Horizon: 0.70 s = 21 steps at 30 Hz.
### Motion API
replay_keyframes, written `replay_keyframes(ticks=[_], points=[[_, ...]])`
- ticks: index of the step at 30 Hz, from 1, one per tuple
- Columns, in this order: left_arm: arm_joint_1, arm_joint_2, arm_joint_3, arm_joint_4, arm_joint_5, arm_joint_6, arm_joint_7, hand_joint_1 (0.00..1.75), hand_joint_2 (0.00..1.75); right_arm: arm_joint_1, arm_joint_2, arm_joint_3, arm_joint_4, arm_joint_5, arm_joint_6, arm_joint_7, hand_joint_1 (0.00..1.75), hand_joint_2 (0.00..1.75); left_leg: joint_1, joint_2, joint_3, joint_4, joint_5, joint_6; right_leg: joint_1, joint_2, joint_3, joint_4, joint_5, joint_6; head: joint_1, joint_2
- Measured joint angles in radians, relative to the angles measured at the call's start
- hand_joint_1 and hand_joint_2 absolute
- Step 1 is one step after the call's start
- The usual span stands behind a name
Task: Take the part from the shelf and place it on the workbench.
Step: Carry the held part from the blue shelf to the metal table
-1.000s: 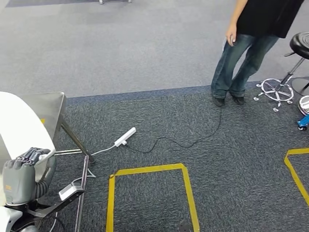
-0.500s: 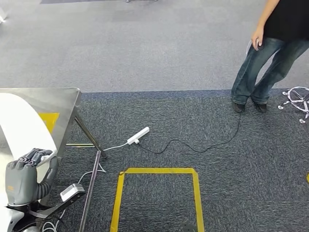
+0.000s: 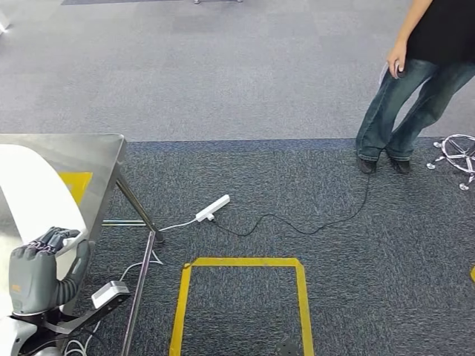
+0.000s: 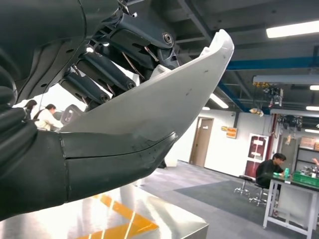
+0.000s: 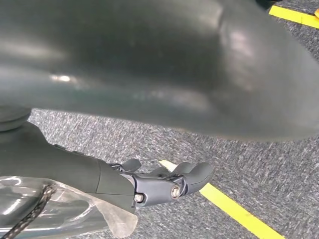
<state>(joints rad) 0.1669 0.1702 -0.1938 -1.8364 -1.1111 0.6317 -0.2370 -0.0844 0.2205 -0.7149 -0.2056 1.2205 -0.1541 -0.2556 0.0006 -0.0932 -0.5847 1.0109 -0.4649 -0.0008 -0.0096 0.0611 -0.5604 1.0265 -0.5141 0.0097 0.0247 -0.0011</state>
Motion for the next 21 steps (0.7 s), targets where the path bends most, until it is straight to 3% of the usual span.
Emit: replay_keyframes(ticks=[21], points=[[0.000, -0.002, 0.000, 0.000, 0.005, -0.007, -0.008, 1.75, 1.75, 0.000, 0.000, 0.000, 0.000, -0.006, 0.003, 0.006, 0.00, 0.00, -0.002, 0.000, 0.000, 0.003, 0.000, 0.000, -0.002, 0.000, 0.004, -0.005, 0.001, 0.002, 0.000, 0.000]])
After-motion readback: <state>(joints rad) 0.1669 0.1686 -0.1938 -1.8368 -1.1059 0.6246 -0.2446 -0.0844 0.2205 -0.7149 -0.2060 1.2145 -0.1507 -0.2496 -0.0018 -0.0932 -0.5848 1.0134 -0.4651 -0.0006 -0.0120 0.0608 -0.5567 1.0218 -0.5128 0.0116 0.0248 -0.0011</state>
